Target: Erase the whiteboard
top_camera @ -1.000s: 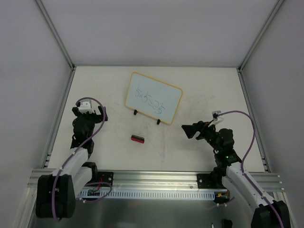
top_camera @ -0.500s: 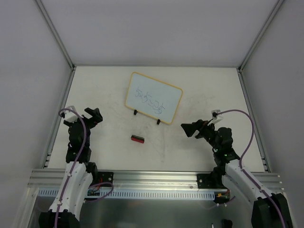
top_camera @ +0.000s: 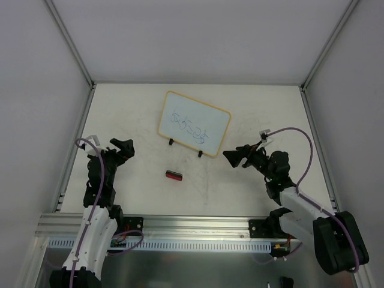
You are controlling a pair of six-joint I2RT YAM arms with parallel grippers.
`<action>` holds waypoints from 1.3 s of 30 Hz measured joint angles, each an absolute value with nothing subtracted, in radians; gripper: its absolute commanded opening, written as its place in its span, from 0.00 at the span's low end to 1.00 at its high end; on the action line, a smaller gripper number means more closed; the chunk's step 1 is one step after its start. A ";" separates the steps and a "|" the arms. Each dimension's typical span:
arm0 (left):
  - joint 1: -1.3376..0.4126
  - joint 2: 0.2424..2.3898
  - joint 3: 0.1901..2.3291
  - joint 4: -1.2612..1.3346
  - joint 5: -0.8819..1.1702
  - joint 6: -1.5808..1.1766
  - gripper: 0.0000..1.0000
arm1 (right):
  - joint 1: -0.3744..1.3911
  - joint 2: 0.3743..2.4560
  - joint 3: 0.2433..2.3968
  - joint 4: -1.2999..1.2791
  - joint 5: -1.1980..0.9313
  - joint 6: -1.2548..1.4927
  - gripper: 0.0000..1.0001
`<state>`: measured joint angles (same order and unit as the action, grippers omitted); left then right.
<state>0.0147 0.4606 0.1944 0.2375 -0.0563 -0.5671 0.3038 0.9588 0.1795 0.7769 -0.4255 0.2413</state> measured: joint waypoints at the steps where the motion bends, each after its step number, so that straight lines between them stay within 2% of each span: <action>1: 0.015 0.469 0.199 0.223 -0.052 -0.573 0.99 | 0.304 0.987 0.187 0.802 -0.430 0.239 0.99; 5: 0.015 0.531 0.243 0.153 -0.007 -0.597 0.95 | 0.302 1.151 0.218 0.951 -0.451 0.250 0.98; 10: 0.001 0.599 0.290 0.098 0.045 -0.618 0.99 | 0.299 1.389 0.246 1.156 -0.472 0.283 0.93; 14: -0.086 0.637 0.328 0.047 0.024 -0.612 0.99 | 0.298 1.516 0.268 1.216 -0.488 0.296 0.91; 25: -0.126 0.743 0.460 -0.068 0.032 -0.588 0.99 | 0.298 1.645 0.384 1.267 -0.547 0.287 0.79; 30: -0.138 0.812 0.534 -0.149 0.104 -0.565 0.99 | 0.295 1.703 0.439 1.274 -0.584 0.287 0.68; 31: -0.139 0.823 0.545 -0.161 0.118 -0.559 0.99 | 0.294 1.709 0.444 1.276 -0.590 0.288 0.63; 39: -0.227 0.877 0.594 -0.243 0.210 -0.533 0.97 | 0.268 1.734 0.467 1.279 -0.607 0.292 0.49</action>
<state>-0.2272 0.8772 0.5941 -0.2432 0.2100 -0.5335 0.2676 1.7336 0.4667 1.2789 -0.6071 0.2920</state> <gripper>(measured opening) 0.970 0.518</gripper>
